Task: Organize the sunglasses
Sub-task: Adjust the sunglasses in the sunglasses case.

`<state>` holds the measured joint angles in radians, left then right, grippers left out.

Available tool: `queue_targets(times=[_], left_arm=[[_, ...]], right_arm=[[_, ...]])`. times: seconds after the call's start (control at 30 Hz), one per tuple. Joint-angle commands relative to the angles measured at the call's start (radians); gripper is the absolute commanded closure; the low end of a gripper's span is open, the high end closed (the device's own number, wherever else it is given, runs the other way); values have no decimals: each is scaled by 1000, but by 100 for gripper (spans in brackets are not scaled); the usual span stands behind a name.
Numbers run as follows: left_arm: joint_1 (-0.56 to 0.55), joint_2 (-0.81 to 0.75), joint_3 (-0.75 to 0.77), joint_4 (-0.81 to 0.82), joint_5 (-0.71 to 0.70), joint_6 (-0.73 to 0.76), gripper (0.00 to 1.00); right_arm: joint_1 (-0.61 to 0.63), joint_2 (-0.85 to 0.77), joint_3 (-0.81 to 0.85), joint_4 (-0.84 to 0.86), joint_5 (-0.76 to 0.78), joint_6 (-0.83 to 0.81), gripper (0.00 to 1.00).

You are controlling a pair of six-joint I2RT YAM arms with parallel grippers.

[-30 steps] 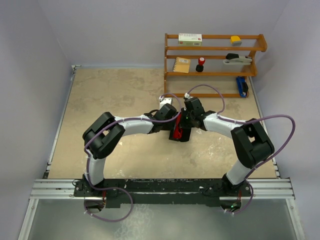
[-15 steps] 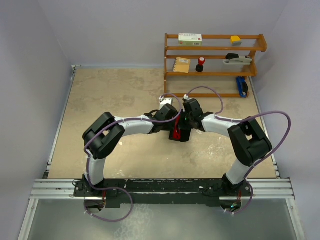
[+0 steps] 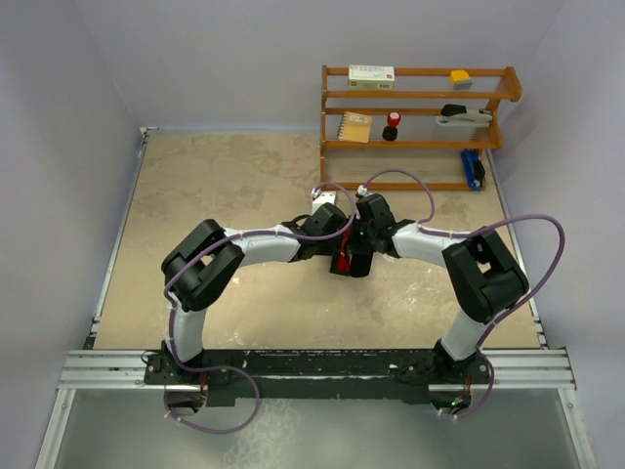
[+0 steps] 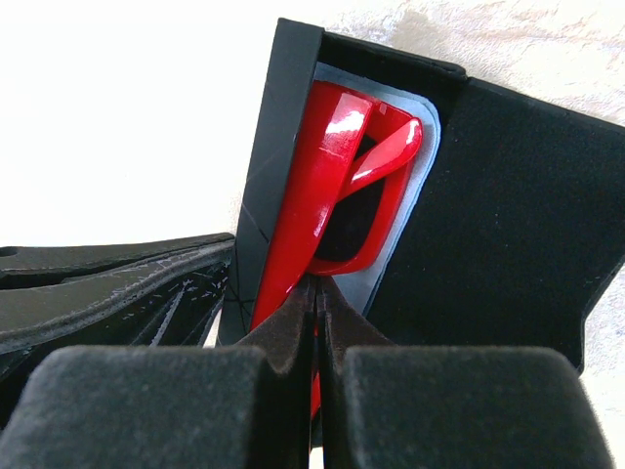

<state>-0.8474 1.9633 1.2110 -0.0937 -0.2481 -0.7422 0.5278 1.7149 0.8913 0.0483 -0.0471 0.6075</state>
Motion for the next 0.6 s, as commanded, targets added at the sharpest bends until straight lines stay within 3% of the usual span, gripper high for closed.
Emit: queue_targets(times=[0.0, 0.17, 0.47, 0.53, 0.57], left_arm=[[-19, -36, 23, 22, 15, -25, 100], [-19, -41, 18, 16, 1, -25, 100], [-18, -37, 13, 15, 3, -23, 100], [-19, -37, 13, 16, 4, -23, 100], [-19, -36, 12, 16, 4, -24, 100]], right_arm=[[20, 15, 5, -2, 4, -2, 100], [20, -57, 5, -77, 30, -31, 99], [18, -137, 47, -154, 74, -42, 88], [17, -160, 49, -174, 93, -45, 90], [14, -175, 50, -186, 100, -52, 97]])
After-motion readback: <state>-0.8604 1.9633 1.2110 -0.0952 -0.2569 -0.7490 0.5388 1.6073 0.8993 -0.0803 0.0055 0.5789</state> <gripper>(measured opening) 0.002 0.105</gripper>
